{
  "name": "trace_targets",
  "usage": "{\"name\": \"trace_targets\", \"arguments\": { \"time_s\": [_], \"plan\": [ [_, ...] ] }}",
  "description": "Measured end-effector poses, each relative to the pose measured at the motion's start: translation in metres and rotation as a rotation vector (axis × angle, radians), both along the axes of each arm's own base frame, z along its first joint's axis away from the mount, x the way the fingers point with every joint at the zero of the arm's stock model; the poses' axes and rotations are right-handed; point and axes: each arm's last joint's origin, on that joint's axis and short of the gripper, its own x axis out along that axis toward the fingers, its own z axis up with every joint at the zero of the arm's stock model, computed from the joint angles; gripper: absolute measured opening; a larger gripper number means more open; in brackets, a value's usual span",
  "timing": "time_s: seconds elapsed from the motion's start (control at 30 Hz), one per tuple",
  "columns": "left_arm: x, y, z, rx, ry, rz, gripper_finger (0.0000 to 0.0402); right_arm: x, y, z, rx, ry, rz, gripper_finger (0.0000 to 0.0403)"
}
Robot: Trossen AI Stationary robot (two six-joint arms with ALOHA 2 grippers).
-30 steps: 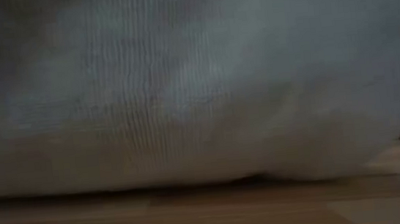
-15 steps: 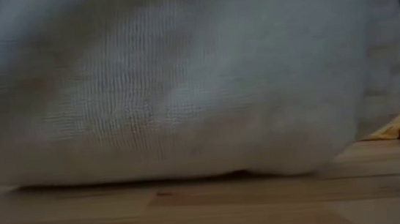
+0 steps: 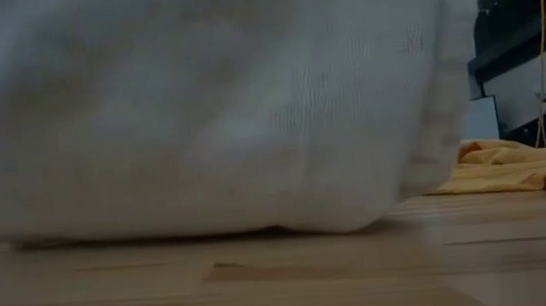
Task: Fold towel
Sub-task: Fold the white patterned towel
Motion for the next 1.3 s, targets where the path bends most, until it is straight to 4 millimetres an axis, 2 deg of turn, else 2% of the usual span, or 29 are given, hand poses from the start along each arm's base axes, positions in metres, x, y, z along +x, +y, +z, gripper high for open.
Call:
{"name": "trace_targets", "arguments": {
  "time_s": [0.13,0.3,0.4,0.57,0.8,1.03,1.2,1.3],
  "plan": [
    [-0.006,0.007,0.017,-0.006,0.0,-0.051,0.0005,0.001,-0.003,0.005,0.029,-0.016,0.024,0.0001],
    [-0.01,0.017,0.033,-0.014,-0.004,-0.09,0.0005,-0.004,-0.011,0.024,0.044,-0.08,0.031,0.0001],
    [-0.01,0.021,0.038,-0.012,-0.003,-0.104,0.0005,-0.008,-0.015,0.033,0.039,-0.109,0.021,0.0001],
    [-0.002,0.023,0.038,-0.036,0.039,-0.153,0.0005,-0.01,-0.015,0.033,0.049,-0.088,0.031,0.0001],
    [0.011,0.013,0.022,-0.151,0.038,-0.242,0.0005,-0.013,-0.006,0.027,0.037,-0.056,0.052,0.0001],
    [0.012,0.008,0.004,-0.202,0.029,-0.208,0.0005,-0.014,0.004,0.018,0.029,-0.028,0.076,0.0001],
    [0.009,0.01,-0.009,-0.188,0.047,-0.154,0.0005,-0.009,0.005,0.008,-0.014,-0.021,0.097,0.0001],
    [0.008,0.013,-0.018,-0.165,0.063,-0.138,0.0005,-0.005,-0.003,0.006,-0.057,-0.034,0.111,0.0001]
  ]
}}
